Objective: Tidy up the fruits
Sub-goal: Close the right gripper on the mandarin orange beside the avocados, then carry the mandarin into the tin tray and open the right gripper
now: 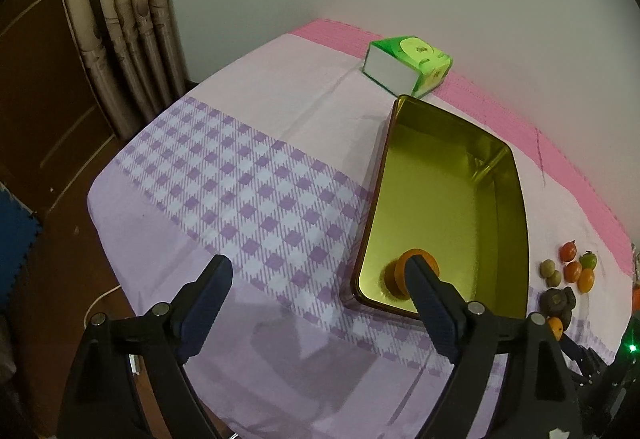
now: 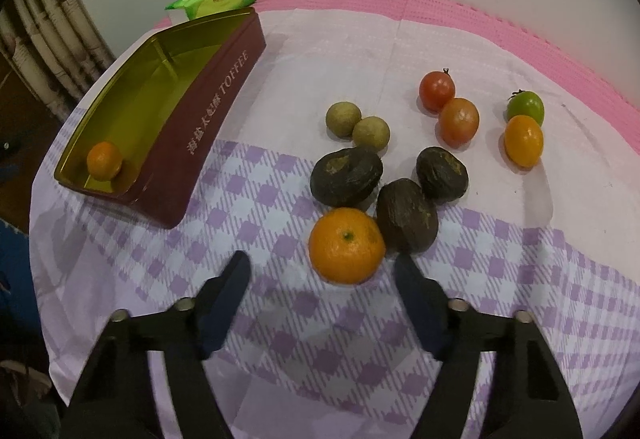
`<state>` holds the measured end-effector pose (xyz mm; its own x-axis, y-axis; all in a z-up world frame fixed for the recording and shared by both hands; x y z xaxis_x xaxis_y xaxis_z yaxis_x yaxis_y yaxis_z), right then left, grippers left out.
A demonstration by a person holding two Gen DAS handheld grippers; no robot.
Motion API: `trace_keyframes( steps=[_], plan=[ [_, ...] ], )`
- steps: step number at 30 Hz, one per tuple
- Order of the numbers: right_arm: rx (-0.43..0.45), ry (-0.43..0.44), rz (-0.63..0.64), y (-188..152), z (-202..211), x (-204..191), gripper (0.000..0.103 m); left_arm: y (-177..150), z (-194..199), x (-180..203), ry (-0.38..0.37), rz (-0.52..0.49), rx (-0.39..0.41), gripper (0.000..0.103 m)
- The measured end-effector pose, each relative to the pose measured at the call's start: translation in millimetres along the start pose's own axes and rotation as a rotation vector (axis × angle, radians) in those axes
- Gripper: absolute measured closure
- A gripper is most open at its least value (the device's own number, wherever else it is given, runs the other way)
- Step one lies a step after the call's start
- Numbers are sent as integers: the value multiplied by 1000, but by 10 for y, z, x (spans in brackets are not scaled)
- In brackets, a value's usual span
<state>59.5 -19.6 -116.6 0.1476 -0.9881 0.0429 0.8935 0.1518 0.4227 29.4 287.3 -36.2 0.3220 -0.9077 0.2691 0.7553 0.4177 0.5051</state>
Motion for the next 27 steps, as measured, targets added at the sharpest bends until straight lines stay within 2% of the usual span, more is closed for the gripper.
trace_keyframes(
  steps=[5, 7, 9, 15, 17, 27],
  plan=[
    [-5, -7, -15, 7, -57, 26, 39, -10, -41, -22, 3, 8, -16, 18],
    [2, -17, -22, 19, -59, 47, 48, -19, -53, -33, 3, 15, -23, 18],
    [3, -23, -24, 28, -64, 66, 52, -16, -51, -34, 4, 13, -20, 18],
    [8, -41, -13, 20, -72, 63, 57, -13, -79, -46, 12, 17, -26, 18],
    [9, -48, -9, 26, -73, 65, 62, -10, -86, -51, 13, 20, -25, 18],
    [1, -29, 14, -58, 10, 44, 64, -19, -111, -93, 26, 40, -34, 17]
  ],
)
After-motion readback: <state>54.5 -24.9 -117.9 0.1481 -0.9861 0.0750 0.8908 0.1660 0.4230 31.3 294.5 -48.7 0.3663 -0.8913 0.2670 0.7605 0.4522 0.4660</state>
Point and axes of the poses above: each gripper's, at about its wrist camera, not at the fingertips, and z roughly against the way its jaws point, x to its right, y to its top, the point moved 5 cm from there along -z, roughly the way its jaws point, and after that the axes turned 11 degrees about -y, right-handed, at the moved point
